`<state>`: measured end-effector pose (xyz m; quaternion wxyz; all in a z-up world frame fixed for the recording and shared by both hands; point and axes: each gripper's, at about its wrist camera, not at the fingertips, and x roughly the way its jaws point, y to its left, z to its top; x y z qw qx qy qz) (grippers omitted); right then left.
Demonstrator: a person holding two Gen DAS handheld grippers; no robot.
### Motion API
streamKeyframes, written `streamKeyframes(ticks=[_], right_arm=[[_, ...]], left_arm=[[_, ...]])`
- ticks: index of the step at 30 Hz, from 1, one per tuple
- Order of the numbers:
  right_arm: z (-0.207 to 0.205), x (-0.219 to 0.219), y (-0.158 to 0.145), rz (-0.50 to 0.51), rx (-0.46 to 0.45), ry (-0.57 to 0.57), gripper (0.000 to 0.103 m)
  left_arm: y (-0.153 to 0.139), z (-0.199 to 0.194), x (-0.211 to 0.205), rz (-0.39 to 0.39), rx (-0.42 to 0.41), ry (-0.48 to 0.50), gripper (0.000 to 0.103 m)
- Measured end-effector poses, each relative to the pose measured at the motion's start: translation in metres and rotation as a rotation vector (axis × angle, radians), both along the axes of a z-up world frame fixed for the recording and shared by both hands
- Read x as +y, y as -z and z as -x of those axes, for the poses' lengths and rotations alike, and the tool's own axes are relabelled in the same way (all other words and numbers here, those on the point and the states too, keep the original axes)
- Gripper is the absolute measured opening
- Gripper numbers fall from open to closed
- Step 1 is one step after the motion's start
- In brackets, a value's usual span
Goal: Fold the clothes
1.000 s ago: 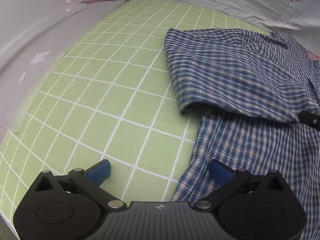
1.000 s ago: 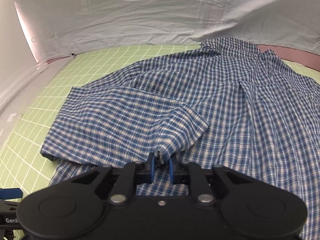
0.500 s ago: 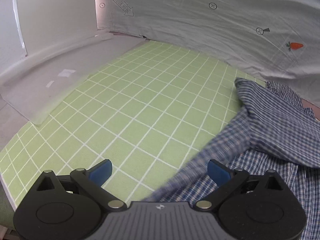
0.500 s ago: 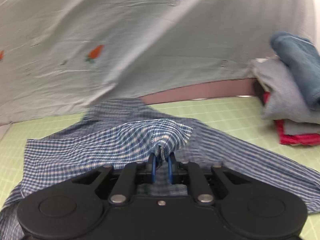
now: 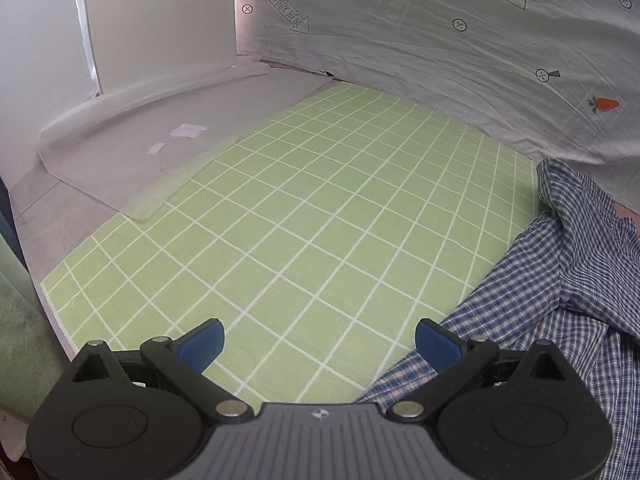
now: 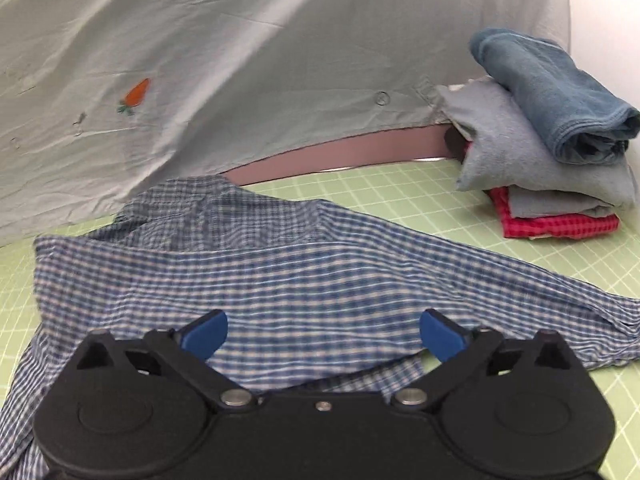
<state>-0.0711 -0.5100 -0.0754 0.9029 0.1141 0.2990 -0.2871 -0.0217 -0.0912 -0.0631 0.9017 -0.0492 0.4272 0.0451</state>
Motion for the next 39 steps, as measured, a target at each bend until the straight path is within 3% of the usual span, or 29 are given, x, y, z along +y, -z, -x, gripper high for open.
streamKeyframes(ticks=[4,8,11,14,16,21,25,28,33,35,36,38,39], right_arm=[[-0.013,0.068,0.007,0.011,-0.001,-0.014,0.103],[-0.025,0.134,0.01,0.027,0.034,0.065,0.103],[-0.027,0.184,0.016,-0.035,0.019,0.063,0.103],[-0.031,0.226,0.033,-0.126,0.064,0.128,0.103],[-0.03,0.255,0.037,-0.153,0.082,0.144,0.103],[-0.031,0.318,0.032,-0.077,0.116,0.111,0.102],[-0.037,0.348,0.041,-0.07,0.154,0.074,0.094],[-0.042,0.363,0.049,-0.058,0.19,0.043,0.083],[-0.039,0.378,0.053,-0.069,0.189,-0.018,0.055],[-0.039,0.379,0.052,-0.074,0.187,-0.06,0.032],[-0.039,0.38,0.051,-0.076,0.186,-0.081,0.027],[-0.036,0.375,0.048,-0.105,0.169,-0.108,0.008],[-0.034,0.373,0.047,-0.12,0.16,-0.12,0.005]], left_arm=[[0.005,-0.019,0.028,-0.002,0.017,0.113,0.101],[0.006,-0.036,0.06,0.035,0.028,0.233,0.101],[0.008,-0.051,0.078,0.038,0.033,0.349,0.101],[0.008,-0.059,0.091,-0.002,0.03,0.439,0.101],[0.009,-0.059,0.1,-0.007,0.038,0.478,0.101],[0.017,-0.055,0.114,0.012,0.071,0.559,0.101],[0.018,-0.053,0.123,0.012,0.062,0.594,0.101],[0.02,-0.049,0.131,0.017,0.068,0.588,0.101],[0.026,-0.047,0.14,0.023,0.094,0.55,0.101],[0.026,-0.046,0.142,0.028,0.093,0.532,0.101],[0.025,-0.046,0.141,0.034,0.091,0.523,0.101],[0.024,-0.047,0.138,0.043,0.089,0.51,0.101],[0.023,-0.047,0.135,0.045,0.084,0.507,0.101]])
